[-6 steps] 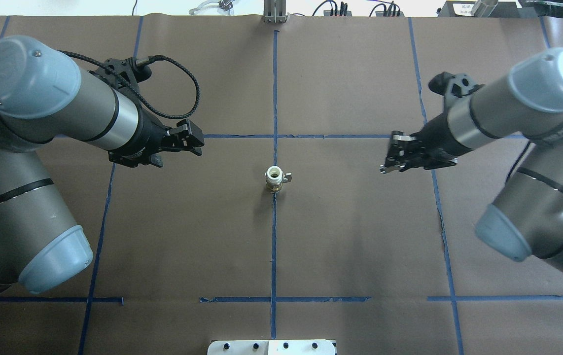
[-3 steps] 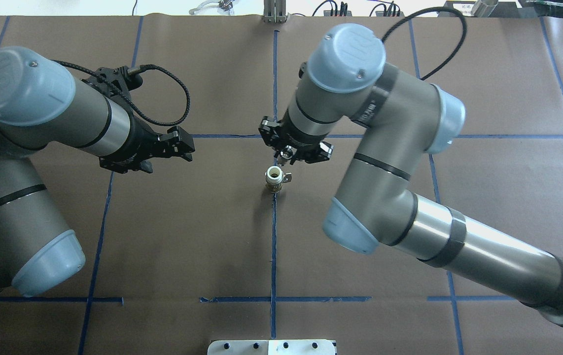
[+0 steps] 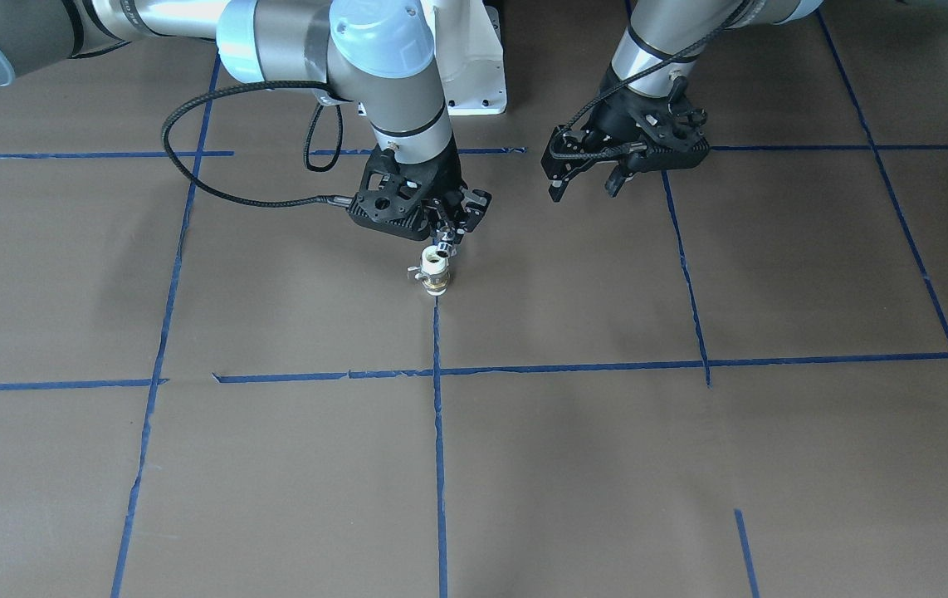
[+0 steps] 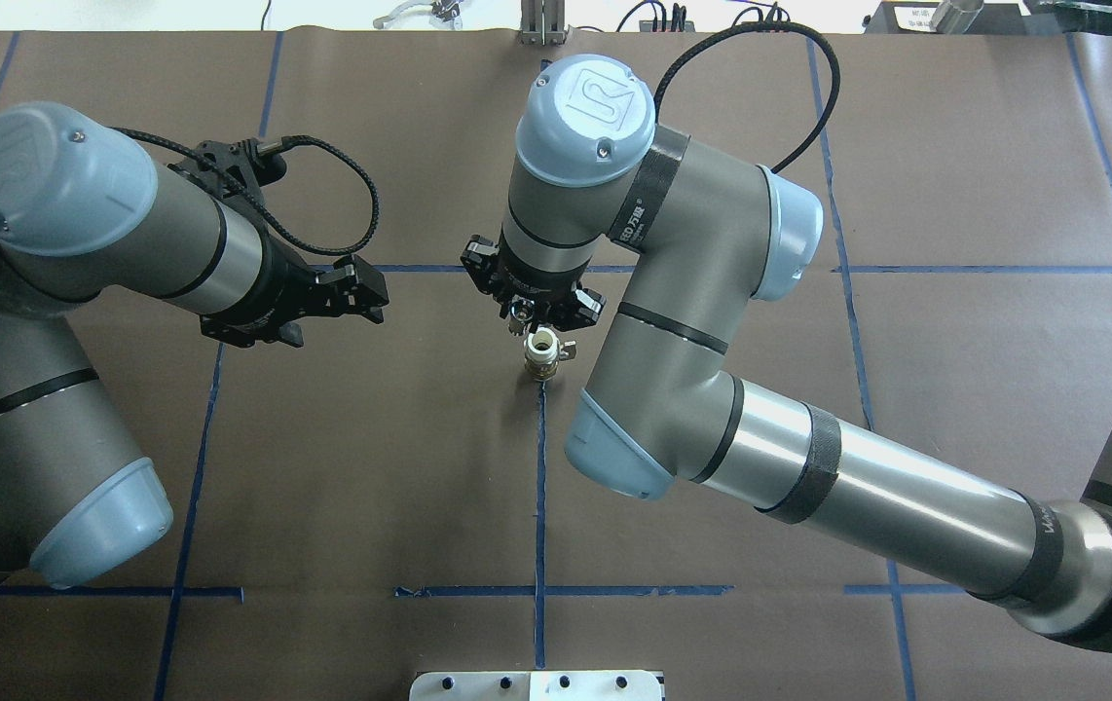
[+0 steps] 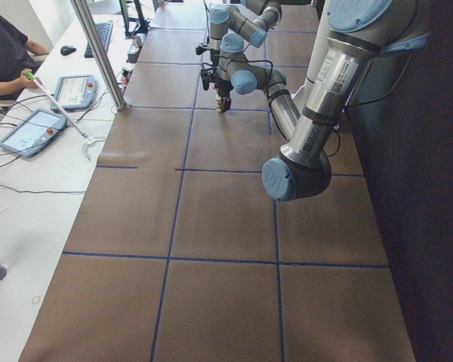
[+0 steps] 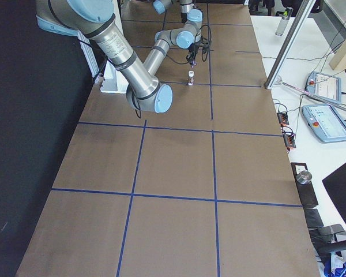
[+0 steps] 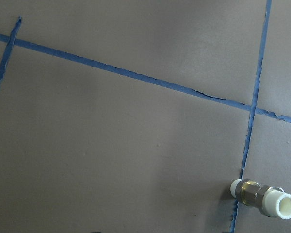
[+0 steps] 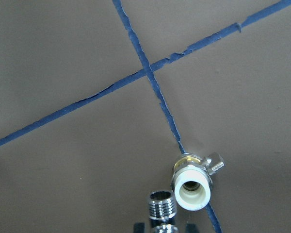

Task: Assemble PPR valve and pipe with both arms
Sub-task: 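Lower the chrome valve onto the pipe top and press it on with the right gripper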

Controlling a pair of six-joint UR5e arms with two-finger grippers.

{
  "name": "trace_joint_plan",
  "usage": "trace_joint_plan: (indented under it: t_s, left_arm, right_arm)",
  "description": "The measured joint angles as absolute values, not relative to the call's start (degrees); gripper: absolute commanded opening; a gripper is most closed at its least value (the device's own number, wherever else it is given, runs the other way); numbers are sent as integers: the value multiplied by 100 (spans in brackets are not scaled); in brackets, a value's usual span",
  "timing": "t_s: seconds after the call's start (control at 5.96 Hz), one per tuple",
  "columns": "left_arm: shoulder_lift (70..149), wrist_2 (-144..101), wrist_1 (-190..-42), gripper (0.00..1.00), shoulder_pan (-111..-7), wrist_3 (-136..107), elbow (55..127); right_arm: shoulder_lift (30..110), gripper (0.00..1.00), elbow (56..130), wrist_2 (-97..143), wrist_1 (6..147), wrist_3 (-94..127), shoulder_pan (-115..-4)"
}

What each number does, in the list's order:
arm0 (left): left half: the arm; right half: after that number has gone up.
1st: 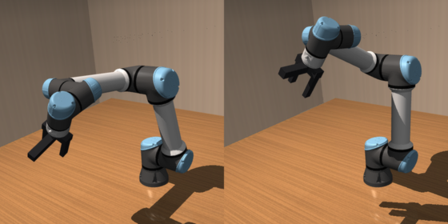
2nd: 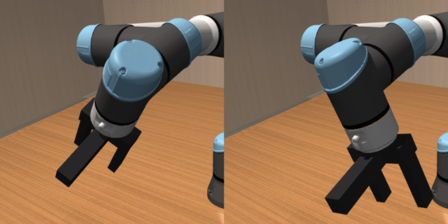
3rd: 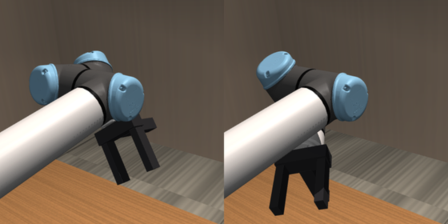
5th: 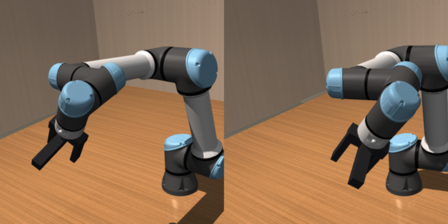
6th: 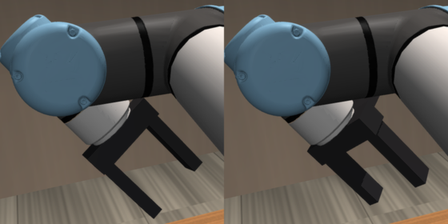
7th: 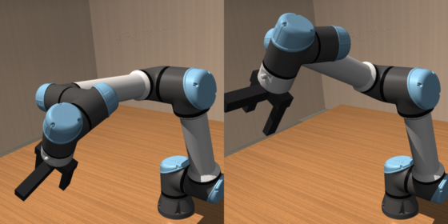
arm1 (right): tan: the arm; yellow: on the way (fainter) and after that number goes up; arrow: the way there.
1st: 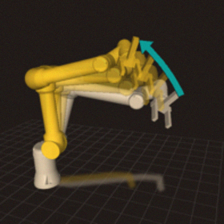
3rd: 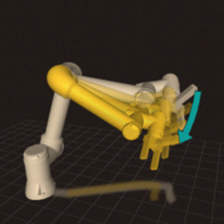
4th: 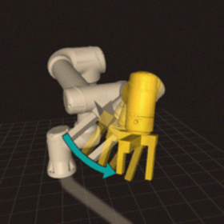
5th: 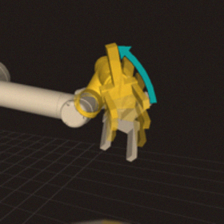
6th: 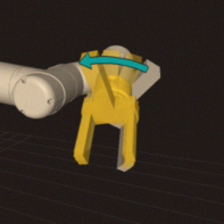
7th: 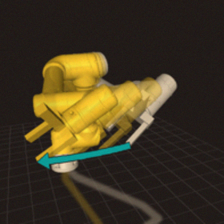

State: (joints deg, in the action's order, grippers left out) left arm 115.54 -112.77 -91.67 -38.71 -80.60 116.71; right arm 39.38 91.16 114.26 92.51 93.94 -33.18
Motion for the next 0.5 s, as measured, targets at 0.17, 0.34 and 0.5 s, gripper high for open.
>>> trace_joint_plan:
  t_s: [0.17, 0.34, 0.5]
  left_arm:
    - [11553, -11277, -9179, 87, -3868, -8060, 11669]
    - [11553, -11276, -9183, 87, -3869, -8060, 11674]
    - [11551, -11277, -9184, 87, -3874, -8060, 11687]
  right_arm:
    - [3971, 1, 9109, 11420, 9296, 9418, -3295]
    - [3987, 1, 9109, 11415, 9398, 9421, -3291]
    - [3990, 1, 9111, 11408, 9492, 9425, -3288]
